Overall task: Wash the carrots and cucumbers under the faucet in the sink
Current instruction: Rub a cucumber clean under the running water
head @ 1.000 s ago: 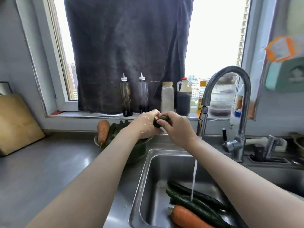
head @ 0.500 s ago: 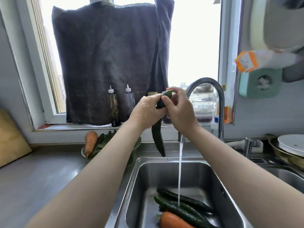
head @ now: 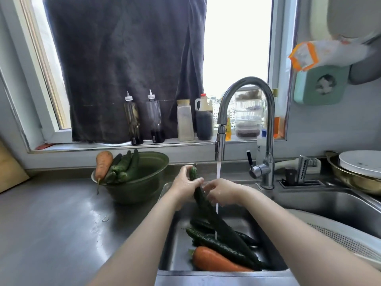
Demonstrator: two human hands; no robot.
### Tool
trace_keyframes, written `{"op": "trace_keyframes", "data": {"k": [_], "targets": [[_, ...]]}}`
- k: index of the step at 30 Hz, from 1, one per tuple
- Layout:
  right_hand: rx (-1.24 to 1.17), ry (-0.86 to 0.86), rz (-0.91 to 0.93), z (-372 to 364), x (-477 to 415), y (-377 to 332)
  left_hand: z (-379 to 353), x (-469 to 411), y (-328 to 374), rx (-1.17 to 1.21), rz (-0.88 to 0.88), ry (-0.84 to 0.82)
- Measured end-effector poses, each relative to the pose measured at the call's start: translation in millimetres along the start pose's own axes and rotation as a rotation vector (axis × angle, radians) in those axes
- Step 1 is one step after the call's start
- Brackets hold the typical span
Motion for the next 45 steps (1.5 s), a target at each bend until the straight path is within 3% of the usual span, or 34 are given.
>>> {"op": "trace_keyframes", "data": {"k": [6,10,19,30,45], "targets": [[-0.047,0.015,-0.047,-20.9,-12.7,44.9,-41.0,-37.4,-40.5,0.201,0.129,0.026],[-0.164,0.05,-0.045,-31.6,-20.0,63.3,-65.1,-46.3,-48.0,0.113,0.1,0.017],[-0.923,0.188,-0.114,-51.1,-20.2,104.1,-95.1,-46.1,-63.6,-0.168,-0.091,-0.179],[-0.656,0.107,-0.019,-58.8,-25.5,97.1,-64.0,-36.7,-63.5,-0.115,-0.154,-0.343],[-0.615,0.502,0.199,-27.6,-24.8,97.3,-59.7,-49.3,-69.9,-0.046,-0.09,-0.291]]}}
Point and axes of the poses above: each hand's wrist, its own x-axis away from the middle knuckle, its own z-axis out of the back of the hand, y = z × x, the point moved 4 cm from there along -x, towards the middle knuckle, and after that the axes turned 10 degrees about z, right-handed, at the moved point
